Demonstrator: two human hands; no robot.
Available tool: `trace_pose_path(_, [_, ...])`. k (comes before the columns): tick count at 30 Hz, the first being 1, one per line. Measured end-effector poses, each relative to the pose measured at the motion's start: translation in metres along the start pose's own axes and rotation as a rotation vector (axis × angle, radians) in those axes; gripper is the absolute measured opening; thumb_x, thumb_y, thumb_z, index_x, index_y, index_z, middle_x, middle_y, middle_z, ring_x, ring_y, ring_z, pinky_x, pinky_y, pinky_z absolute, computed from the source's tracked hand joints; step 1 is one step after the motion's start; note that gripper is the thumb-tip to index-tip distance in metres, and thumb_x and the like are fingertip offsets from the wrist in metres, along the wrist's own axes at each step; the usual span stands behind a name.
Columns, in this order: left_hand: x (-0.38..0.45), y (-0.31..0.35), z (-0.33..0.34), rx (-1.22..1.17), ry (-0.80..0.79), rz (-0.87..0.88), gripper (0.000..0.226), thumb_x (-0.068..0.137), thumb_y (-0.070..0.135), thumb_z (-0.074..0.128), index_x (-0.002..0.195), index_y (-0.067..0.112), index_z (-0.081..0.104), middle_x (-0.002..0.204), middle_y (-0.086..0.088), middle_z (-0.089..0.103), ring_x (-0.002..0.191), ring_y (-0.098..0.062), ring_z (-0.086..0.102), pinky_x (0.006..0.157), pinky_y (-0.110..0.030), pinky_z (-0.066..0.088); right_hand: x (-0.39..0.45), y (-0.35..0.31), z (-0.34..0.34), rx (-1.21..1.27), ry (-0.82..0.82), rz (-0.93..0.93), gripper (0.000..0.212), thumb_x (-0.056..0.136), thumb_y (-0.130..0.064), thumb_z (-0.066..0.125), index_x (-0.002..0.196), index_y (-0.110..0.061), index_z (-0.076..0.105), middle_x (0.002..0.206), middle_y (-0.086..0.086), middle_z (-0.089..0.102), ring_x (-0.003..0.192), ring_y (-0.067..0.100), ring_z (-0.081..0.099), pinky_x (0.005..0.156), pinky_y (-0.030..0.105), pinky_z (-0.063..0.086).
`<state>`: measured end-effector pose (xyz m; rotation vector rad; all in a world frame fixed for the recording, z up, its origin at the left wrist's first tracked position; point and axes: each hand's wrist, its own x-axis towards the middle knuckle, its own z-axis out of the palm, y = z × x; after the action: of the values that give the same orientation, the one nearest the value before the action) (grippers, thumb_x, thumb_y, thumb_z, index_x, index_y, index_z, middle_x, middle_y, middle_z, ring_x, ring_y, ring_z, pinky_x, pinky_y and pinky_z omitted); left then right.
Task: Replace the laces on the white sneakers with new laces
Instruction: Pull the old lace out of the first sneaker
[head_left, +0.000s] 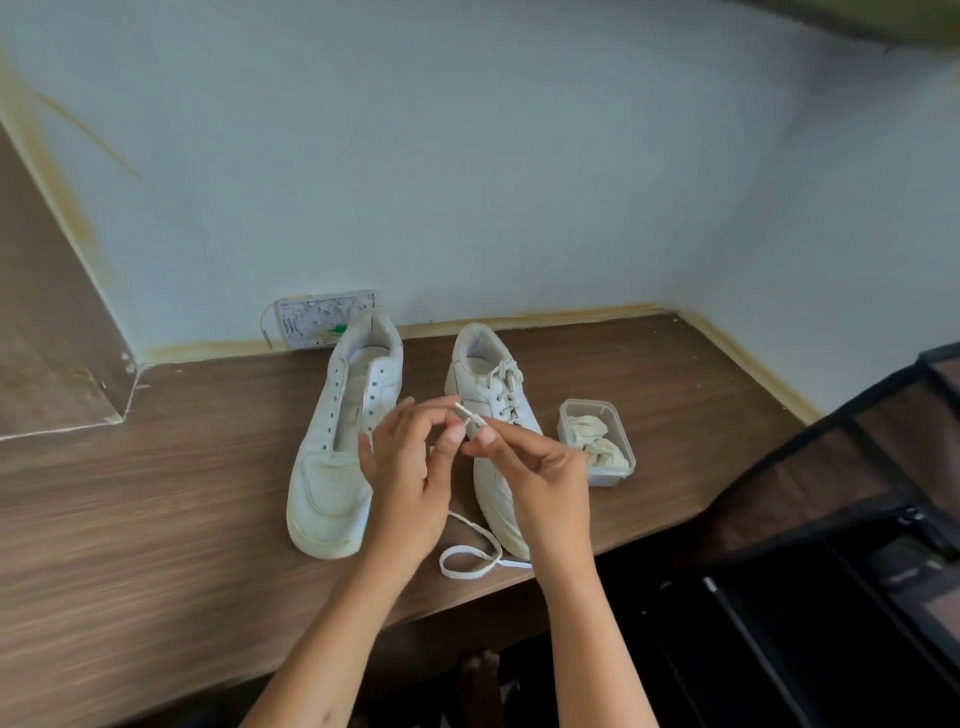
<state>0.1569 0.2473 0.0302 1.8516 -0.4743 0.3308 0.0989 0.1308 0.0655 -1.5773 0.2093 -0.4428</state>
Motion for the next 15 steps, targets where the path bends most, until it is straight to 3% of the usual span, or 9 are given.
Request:
trace_pose_path(3, [-0.002,0.03,-0.005,-0.248,-0.024,-0.081,0.029,0.099,0.048,0.047,0.105,0.024,0.062,0.114,0.017,0.068,0.113,-0.01,0.062,0.101,-0.044,0.047,-0.011,-0.016,0.004,0.104,-0.028,-0.01,0.018,0.089,-0.007,0.068,0.105,-0.008,0.076,0.098,0.003,0.077,0.102,0.013,0.07,0.088,0.02,0.052])
trace_pose_path(5, [-0.001,0.055,-0.013,-0.383,-0.039,-0.119,0.022,0.101,0.033,0.05,0.106,0.015,0.06,0.109,0.009,0.072,0.108,-0.005,0.064,0.093,-0.021,0.049,-0.02,-0.031,0.005,0.13,-0.019,-0.022,0.018,0.087,-0.006,0.069,0.104,-0.01,0.076,0.098,0.001,0.077,0.102,0.011,0.07,0.085,0.019,0.052])
trace_pose_path(7, [0.001,0.079,-0.022,-0.473,-0.043,-0.108,0.015,0.102,0.018,0.047,0.107,0.007,0.056,0.101,0.001,0.075,0.101,-0.002,0.067,0.085,-0.012,0.047,-0.028,-0.047,0.006,0.123,-0.018,-0.062,0.017,0.087,-0.007,0.069,0.101,-0.013,0.076,0.096,0.0,0.077,0.098,0.011,0.071,0.081,0.018,0.052])
trace_pose_path(10, [0.005,0.112,-0.034,-0.602,-0.047,-0.052,0.011,0.1,0.013,0.051,0.106,0.003,0.05,0.088,-0.009,0.076,0.096,-0.011,0.071,0.084,-0.019,0.05,-0.034,-0.073,0.007,0.095,-0.027,-0.14,0.016,0.088,-0.008,0.069,0.096,-0.018,0.077,0.093,0.001,0.077,0.094,0.013,0.072,0.078,0.02,0.052])
trace_pose_path(15, [0.017,0.157,-0.057,-0.663,-0.052,0.025,0.02,0.092,0.025,0.058,0.11,0.024,0.049,0.083,-0.011,0.075,0.111,-0.029,0.064,0.098,-0.044,0.049,-0.045,-0.122,0.009,0.13,-0.177,-0.229,0.022,0.097,-0.012,0.058,0.104,-0.02,0.077,0.103,0.015,0.073,0.104,0.03,0.067,0.09,0.038,0.052])
